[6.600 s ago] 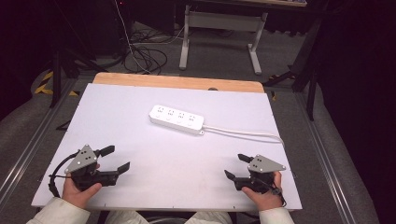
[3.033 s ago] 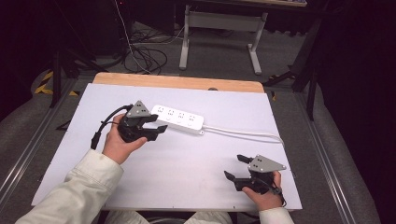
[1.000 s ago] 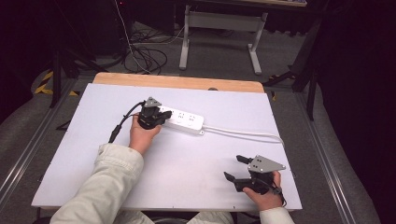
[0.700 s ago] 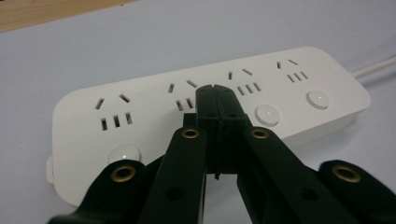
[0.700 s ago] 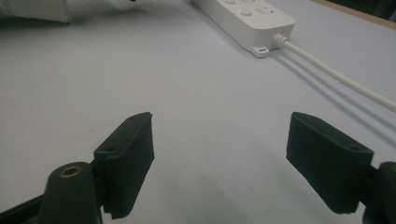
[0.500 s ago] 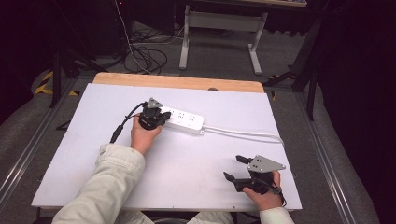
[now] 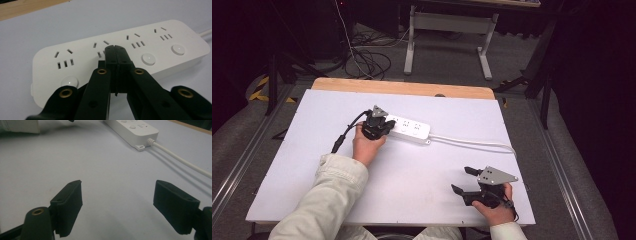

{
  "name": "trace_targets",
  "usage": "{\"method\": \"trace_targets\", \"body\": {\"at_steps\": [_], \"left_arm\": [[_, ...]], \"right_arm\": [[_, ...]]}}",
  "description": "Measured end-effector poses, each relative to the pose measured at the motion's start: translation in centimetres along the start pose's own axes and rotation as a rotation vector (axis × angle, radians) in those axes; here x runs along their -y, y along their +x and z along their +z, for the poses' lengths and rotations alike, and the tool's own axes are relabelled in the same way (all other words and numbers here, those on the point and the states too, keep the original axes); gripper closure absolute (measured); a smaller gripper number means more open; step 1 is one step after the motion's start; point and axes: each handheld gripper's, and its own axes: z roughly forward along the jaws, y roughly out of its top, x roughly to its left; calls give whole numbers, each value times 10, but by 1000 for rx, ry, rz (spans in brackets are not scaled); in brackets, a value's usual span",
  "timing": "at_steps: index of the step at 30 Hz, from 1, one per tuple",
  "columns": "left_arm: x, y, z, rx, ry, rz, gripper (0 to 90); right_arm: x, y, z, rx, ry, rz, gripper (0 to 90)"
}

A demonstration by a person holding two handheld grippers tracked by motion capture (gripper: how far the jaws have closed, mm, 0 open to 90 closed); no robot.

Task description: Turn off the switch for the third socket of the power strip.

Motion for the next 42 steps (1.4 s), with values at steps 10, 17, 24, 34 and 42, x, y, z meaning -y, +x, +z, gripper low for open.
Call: {"method": "trace_targets", "body": {"at_steps": [10,17,24,34,42], "left_arm": [[0,-1,0,-6,7,-1,900],[0,-6,1,-41,12,26,900],[-1,-14,1,-98,26,75,900],[-3,-21,1,-109,48,90,900],[-3,-22,2,-114,46,72,900]], "right_arm": [[0,0,0,-3,0,0,237],[0,0,0,-4,1,0,237],[0,1,1,-5,5,1,237],[0,0,1,-7,6,1,236],[1,0,1,-10,7,3,237]]}}
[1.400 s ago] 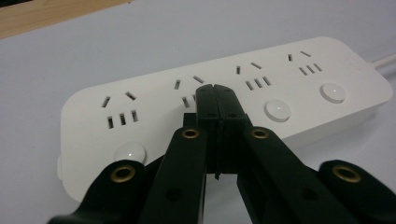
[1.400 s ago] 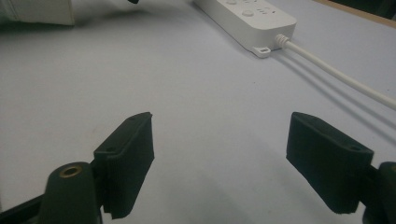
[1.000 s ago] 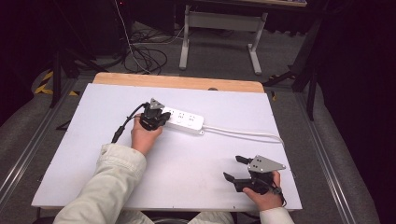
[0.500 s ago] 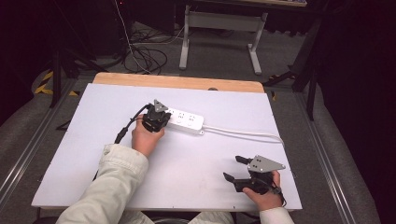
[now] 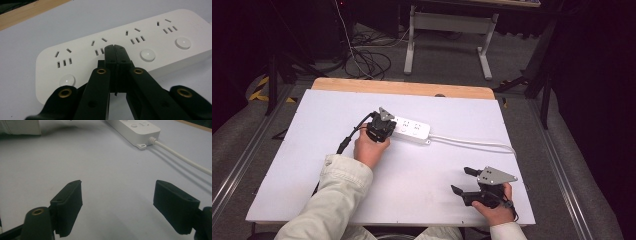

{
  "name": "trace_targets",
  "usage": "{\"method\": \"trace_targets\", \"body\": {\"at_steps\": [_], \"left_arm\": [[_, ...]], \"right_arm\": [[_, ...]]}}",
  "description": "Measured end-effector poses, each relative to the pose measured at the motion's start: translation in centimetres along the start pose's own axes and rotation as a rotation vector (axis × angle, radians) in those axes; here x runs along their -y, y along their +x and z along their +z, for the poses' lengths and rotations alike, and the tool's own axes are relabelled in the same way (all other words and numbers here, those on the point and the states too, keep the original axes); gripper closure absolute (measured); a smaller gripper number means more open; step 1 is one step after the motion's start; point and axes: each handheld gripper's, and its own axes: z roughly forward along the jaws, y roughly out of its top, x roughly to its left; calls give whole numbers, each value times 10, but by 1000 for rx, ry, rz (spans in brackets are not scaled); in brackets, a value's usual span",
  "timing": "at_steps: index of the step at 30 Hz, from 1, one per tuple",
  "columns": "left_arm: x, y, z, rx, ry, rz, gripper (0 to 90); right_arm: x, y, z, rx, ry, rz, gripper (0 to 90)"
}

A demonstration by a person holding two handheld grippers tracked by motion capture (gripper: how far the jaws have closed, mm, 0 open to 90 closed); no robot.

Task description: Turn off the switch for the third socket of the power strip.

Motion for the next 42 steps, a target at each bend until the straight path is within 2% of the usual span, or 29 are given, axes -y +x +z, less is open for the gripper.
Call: {"method": "trace_targets", "body": {"at_steps": [5,8,10,14,15,17,18,20,21,25,31,35,42], "left_arm": [[1,-1,1,-14,-10,0,900],[1,-1,1,-14,-5,-4,900],[1,0,1,-28,1,0,900],[2,2,0,-9,-4,-23,900],[2,3,0,-4,-3,-32,900],[1,5,0,35,-1,-66,900],[0,7,-2,59,-20,-70,900],[-1,8,-5,84,2,-86,900],[-1,9,-8,100,-6,-96,900],[-7,7,-26,118,-67,-31,900],[-14,7,-45,149,-89,-48,900],[-16,8,-55,160,-97,-32,900],[-24,8,-71,213,-109,-22,888]], "right_arm": [[0,0,0,-2,0,1,237],[0,0,0,-5,1,0,236],[1,0,0,-7,0,2,236],[1,0,0,-11,4,1,236],[1,0,1,-10,6,1,235],[1,0,1,-11,4,0,235],[1,0,1,-10,2,0,235],[1,0,0,-4,3,3,235],[1,-1,1,-5,4,3,234],[0,0,0,-1,1,3,235],[0,1,0,2,3,3,235],[0,0,1,4,5,4,235],[0,0,1,4,7,5,235]]}}
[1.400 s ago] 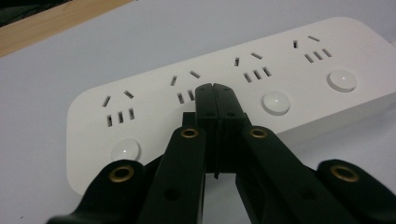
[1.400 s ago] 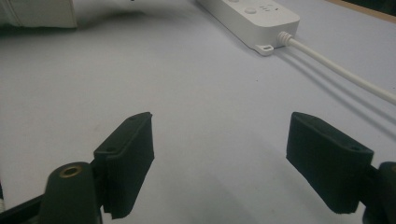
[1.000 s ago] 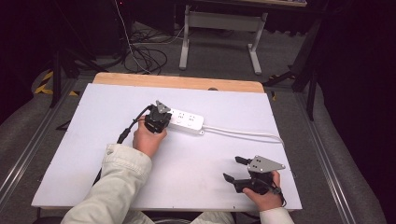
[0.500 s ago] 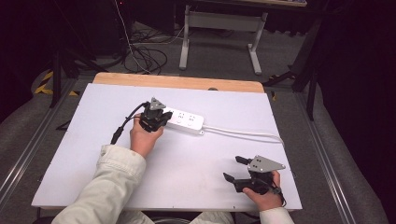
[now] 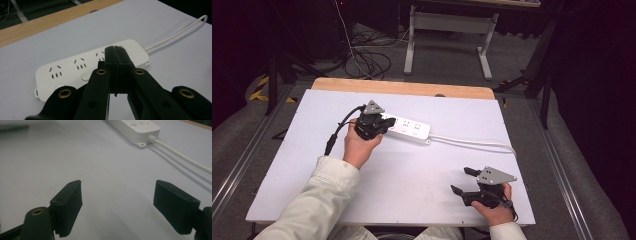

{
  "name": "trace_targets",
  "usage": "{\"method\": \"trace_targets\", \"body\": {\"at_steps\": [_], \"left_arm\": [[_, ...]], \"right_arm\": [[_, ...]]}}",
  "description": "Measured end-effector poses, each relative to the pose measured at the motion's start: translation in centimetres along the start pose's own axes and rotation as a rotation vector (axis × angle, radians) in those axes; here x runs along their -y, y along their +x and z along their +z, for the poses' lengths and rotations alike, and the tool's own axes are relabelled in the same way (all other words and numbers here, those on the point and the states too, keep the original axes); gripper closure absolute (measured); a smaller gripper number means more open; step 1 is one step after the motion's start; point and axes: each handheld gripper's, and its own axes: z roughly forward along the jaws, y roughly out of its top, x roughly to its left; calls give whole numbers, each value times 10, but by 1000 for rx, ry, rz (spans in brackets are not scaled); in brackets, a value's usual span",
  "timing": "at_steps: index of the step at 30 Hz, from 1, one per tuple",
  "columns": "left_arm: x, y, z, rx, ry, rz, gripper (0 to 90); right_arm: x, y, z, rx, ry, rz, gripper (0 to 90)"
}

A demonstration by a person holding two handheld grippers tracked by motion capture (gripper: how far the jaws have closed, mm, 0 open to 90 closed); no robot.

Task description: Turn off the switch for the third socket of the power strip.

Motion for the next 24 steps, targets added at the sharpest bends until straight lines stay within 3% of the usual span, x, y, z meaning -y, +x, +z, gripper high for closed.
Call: {"method": "trace_targets", "body": {"at_steps": [3,7,13,18,24], "left_arm": [[-5,-4,-7,7,-14,17,881],[-6,-10,-15,-6,-7,78,867],[-8,-12,-24,21,-24,70,814],[-9,-15,-31,79,-23,36,653],[-9,-26,-48,86,-35,100,422]], "right_arm": [[0,0,0,3,2,-1,234],[0,0,0,1,0,-1,235],[0,0,0,1,6,-1,235],[0,0,0,5,4,3,235],[0,0,0,5,5,1,235]]}}
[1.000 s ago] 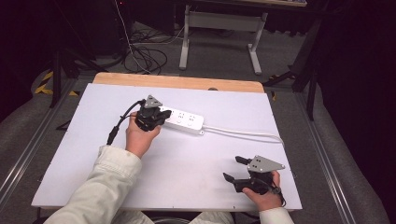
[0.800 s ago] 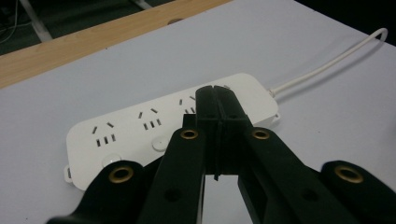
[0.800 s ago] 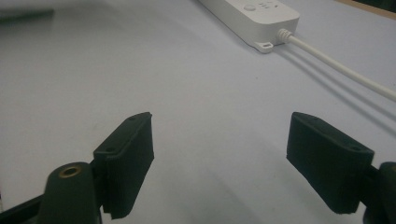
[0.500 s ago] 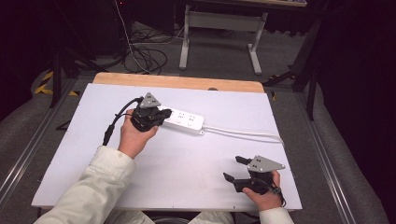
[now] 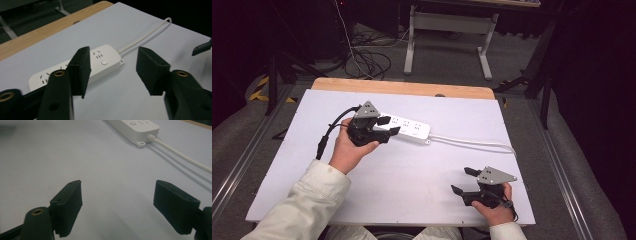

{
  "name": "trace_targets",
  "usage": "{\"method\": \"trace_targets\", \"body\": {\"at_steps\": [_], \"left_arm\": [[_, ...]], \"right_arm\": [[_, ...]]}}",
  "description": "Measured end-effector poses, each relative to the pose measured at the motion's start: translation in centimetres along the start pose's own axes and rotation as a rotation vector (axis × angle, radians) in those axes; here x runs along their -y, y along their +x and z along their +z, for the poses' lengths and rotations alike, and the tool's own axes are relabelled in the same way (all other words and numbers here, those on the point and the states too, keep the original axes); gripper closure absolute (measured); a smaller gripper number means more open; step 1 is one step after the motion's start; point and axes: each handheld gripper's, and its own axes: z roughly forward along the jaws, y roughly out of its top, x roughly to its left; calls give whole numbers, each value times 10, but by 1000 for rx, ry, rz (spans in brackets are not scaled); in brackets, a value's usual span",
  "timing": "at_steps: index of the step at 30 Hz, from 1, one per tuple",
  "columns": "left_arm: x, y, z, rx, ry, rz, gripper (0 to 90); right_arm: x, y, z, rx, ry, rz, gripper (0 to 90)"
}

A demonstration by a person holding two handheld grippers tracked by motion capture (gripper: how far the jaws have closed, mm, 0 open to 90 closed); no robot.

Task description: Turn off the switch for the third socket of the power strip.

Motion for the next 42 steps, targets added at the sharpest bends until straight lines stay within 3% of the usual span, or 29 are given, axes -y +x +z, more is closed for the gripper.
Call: {"method": "trace_targets", "body": {"at_steps": [5,8,12,19,23,25,33,39,42], "left_arm": [[-2,-10,-22,17,-22,46,301],[-1,-13,-36,-1,-28,66,260],[6,-15,-52,-40,-37,70,232],[27,-13,-76,-21,-65,51,210],[44,-14,-81,-53,-95,73,165],[52,-13,-85,-50,-99,73,163],[83,-5,-95,-1,-98,4,149],[103,0,-100,-70,-68,70,144],[112,3,-101,-48,-68,48,146]], "right_arm": [[0,1,0,0,0,-1,235],[0,1,0,0,-2,-1,235],[-1,1,0,0,0,0,235],[-1,1,0,1,-1,1,235],[-1,1,0,1,3,2,235],[-1,2,0,1,2,2,235],[-1,2,0,-1,0,3,235],[-1,2,0,-15,-2,9,235],[-1,2,0,-20,-1,11,235]]}}
